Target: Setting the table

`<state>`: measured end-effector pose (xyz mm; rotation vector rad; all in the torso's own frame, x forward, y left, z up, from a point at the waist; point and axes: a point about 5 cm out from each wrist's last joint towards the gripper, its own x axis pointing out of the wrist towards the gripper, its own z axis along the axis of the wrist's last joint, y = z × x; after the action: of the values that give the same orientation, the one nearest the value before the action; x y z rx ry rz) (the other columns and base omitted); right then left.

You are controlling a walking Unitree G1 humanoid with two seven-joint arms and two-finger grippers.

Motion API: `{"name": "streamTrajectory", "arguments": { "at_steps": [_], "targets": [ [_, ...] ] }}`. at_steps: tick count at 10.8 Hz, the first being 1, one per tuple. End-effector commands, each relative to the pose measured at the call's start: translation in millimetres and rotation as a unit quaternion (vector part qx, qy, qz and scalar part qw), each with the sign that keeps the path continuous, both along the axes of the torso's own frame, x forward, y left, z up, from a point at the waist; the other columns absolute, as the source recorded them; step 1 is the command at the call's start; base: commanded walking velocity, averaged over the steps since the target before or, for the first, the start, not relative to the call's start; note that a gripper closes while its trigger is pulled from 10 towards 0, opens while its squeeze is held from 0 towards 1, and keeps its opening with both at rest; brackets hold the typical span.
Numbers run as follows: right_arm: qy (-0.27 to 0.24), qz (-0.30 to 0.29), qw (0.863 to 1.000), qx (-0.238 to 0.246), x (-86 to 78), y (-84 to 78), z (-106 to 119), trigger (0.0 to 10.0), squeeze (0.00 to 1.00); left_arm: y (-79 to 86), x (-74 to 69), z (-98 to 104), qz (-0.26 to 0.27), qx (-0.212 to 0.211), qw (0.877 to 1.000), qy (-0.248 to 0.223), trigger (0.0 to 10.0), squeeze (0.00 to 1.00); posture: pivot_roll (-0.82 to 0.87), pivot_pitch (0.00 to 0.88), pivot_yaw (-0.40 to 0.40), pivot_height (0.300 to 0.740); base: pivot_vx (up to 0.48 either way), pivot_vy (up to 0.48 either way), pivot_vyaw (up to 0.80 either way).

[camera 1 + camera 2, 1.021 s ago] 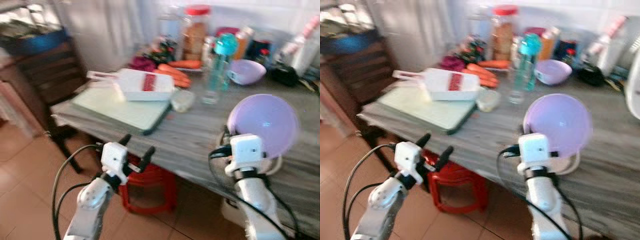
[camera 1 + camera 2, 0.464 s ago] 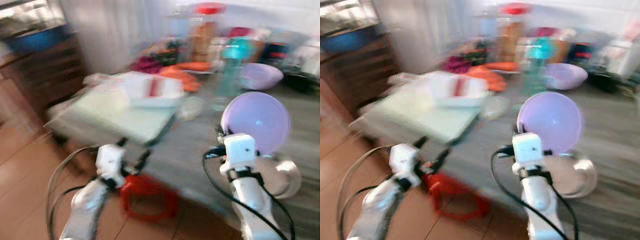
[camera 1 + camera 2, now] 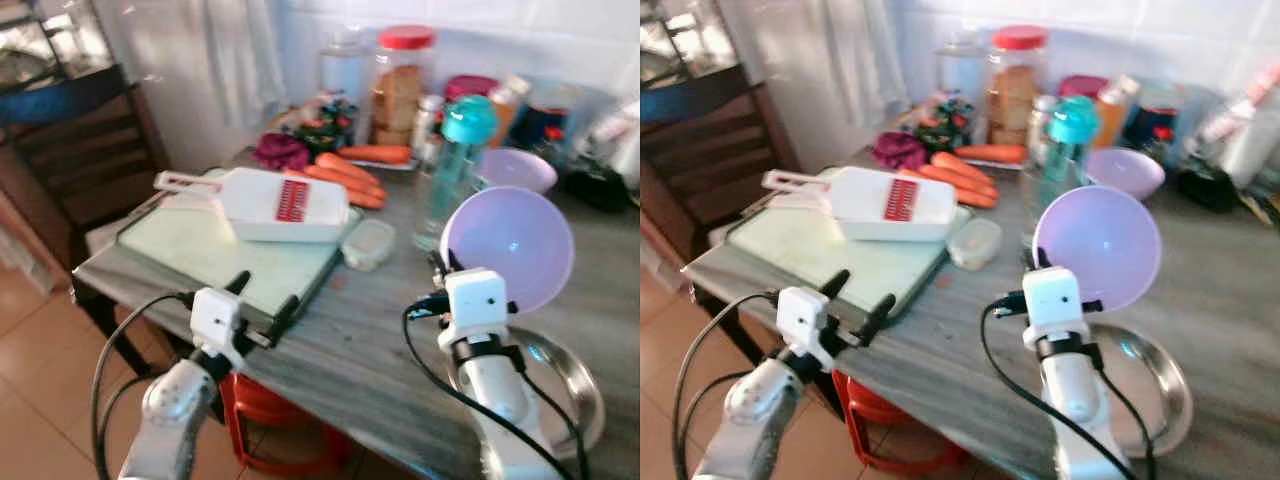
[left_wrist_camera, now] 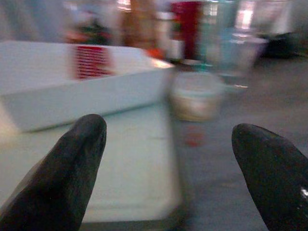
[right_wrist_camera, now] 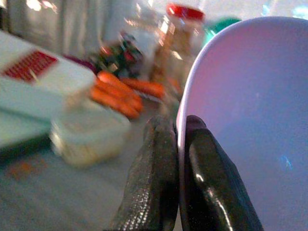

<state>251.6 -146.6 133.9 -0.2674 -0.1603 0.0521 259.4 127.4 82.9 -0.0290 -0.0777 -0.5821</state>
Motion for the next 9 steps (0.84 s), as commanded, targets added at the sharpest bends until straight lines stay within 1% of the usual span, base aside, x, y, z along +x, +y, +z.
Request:
{"name": "streamTrajectory", "arguments": {
  "at_steps": [1,2,3,4,5,7,8,9],
  "targets": [
    [-0.006,0.005,1.0,-0.002,0.6,0.9,3.2,10.0,0.0,0.1,-2.1,2.8,-0.021,0.003,1.0,-0.001,10.0,0.0,-0.01,0.0,0.052,0.74,0.0,0.0,0.0],
    [-0.006,0.013,1.0,-0.006,1.5,1.7,3.7,10.0,0.0,-1.9,-10.0,5.5,-0.074,0.012,0.997,0.0,10.0,0.0,-0.01,0.0,0.05,0.74,0.0,0.0,0.0],
    [-0.003,0.037,0.999,-0.017,3.2,4.7,5.0,10.0,0.0,-1.2,-17.8,8.1,-0.117,0.024,0.993,-0.002,10.0,0.0,0.0,0.0,0.048,0.74,0.0,0.0,0.0],
    [0.006,0.085,0.996,-0.028,4.3,13.1,4.1,10.0,0.0,4.1,-20.1,8.8,-0.141,0.028,0.99,0.008,10.0,0.0,0.0,0.0,0.047,0.74,0.0,0.0,0.0],
    [0.012,0.105,0.994,-0.028,5.4,16.4,3.9,10.0,0.0,6.4,-20.9,8.2,-0.162,0.031,0.986,0.02,10.0,0.0,0.0,0.0,0.047,0.74,0.0,0.0,0.0],
    [0.044,0.146,0.988,-0.013,9.8,24.1,0.6,10.0,0.0,10.4,-20.8,13.1,-0.178,0.035,0.983,0.022,10.0,0.0,0.0,0.0,0.047,0.74,0.0,0.0,0.0],
    [0.063,0.173,0.983,-0.011,7.6,31.5,-2.2,10.0,0.0,10.4,-20.4,14.4,-0.179,0.034,0.983,0.022,10.0,0.0,0.0,0.0,0.045,0.74,0.0,0.0,0.0],
    [0.105,0.197,0.975,-0.005,1.2,38.4,-11.4,10.0,0.0,9.2,-21.2,14.2,-0.185,0.033,0.982,0.025,10.0,0.0,0.0,0.0,0.044,0.74,0.0,0.0,0.0]
  ]
}}
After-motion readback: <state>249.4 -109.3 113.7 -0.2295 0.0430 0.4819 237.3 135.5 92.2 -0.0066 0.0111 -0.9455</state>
